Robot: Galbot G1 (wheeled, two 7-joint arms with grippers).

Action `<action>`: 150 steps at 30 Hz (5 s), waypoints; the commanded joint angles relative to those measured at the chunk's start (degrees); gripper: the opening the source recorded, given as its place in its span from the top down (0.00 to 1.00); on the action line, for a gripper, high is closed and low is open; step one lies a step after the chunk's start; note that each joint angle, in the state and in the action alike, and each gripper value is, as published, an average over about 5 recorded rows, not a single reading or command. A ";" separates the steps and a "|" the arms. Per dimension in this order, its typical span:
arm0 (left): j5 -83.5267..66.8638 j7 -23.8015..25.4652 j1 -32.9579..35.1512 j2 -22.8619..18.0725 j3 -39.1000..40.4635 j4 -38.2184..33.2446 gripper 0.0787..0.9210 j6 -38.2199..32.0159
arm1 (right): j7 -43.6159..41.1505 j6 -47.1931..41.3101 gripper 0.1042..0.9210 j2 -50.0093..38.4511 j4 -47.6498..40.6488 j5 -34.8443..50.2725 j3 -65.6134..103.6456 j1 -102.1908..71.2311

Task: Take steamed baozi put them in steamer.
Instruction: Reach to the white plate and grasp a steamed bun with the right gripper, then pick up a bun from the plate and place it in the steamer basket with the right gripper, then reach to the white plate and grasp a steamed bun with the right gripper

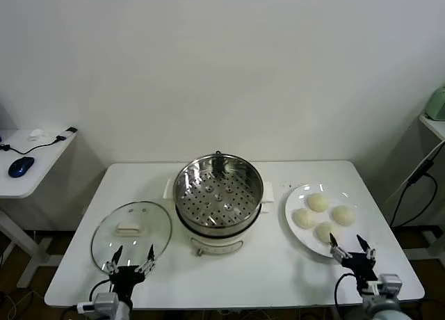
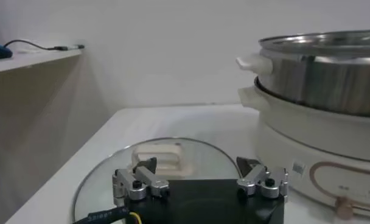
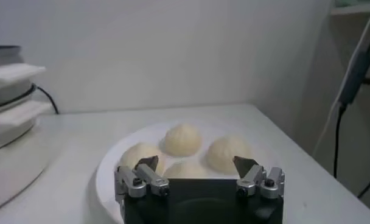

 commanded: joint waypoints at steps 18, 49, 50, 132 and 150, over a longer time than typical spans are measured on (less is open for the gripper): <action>-0.90 -0.13 1.01 0.91 0.36 0.57 0.12 -1.42 | -77.66 19.59 0.12 -33.88 -49.03 -26.80 -93.34 103.07; -0.69 0.06 -0.63 0.64 1.39 4.47 0.12 -2.61 | -64.50 9.87 0.12 -2.64 -75.21 -22.14 -99.36 92.84; -0.69 0.11 -0.66 0.63 1.44 4.43 0.12 -2.57 | -64.53 9.77 0.12 -2.37 -75.57 -22.29 -99.17 92.60; 0.17 -0.34 0.00 0.65 2.82 1.70 0.12 -1.63 | -67.39 47.88 0.12 15.99 -55.79 -22.44 -109.26 114.78; -0.48 -0.40 -0.72 1.02 2.73 1.55 0.12 -1.73 | -62.83 0.86 0.12 -25.28 -28.64 9.07 -146.20 135.93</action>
